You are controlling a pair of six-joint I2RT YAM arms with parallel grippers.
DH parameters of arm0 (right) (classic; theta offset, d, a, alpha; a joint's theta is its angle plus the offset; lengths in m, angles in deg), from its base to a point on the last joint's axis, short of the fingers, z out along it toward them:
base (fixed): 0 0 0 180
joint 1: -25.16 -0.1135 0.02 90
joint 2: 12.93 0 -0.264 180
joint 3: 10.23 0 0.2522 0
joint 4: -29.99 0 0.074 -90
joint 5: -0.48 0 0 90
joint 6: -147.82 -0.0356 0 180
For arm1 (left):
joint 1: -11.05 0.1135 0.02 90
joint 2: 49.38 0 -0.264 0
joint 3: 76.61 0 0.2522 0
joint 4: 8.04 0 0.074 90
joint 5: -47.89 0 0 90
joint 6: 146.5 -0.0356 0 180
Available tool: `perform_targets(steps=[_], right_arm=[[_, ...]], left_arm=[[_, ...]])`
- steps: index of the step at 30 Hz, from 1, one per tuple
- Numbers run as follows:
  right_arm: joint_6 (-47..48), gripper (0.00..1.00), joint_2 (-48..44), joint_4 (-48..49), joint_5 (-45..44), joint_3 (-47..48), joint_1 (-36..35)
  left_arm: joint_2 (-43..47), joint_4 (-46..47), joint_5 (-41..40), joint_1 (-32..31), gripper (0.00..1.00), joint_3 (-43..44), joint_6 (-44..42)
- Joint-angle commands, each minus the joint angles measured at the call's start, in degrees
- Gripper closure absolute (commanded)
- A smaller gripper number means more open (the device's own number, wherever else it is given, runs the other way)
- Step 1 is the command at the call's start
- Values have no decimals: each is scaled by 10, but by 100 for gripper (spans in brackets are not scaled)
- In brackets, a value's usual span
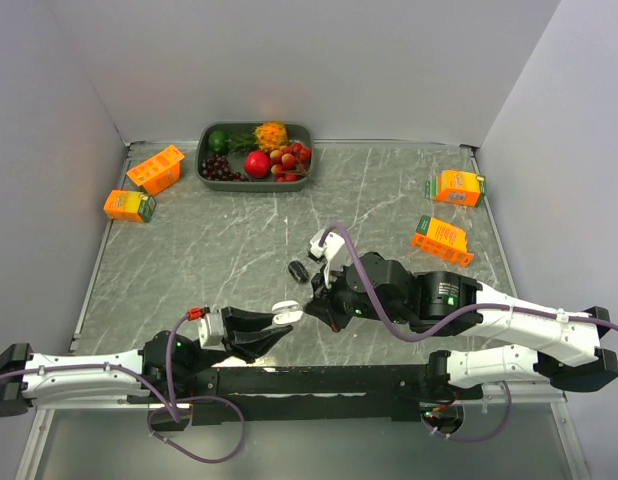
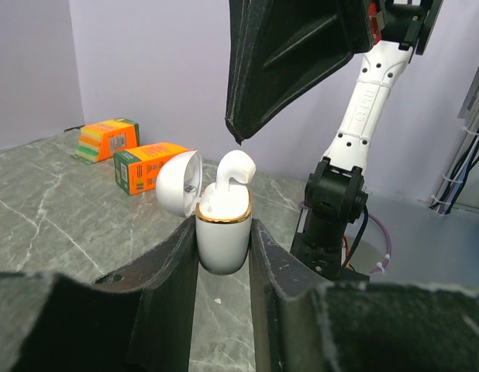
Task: Insert the wireless bluetooth earbuds into the charging case
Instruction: Place the earbud in the charging case.
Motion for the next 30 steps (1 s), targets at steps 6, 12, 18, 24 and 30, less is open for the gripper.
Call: perform_targets(steps=[6,12,18,24,30], right_arm=[[-10,100,-16,-7,1,15,-8],[-6,100,5,1,10,26,-21],[-5,100,24,5,15,44,-28],[-4,100,28,6,11,45,-29],[-2,100,13,-9,-10,54,-29]], left_arm=[[22,1,-17,1,99,13,1],[10,10,-15,1,99,17,-1],[-6,21,-7,1,99,22,0],[-7,21,-4,1,99,22,1],[3,11,-13,1,99,20,2]])
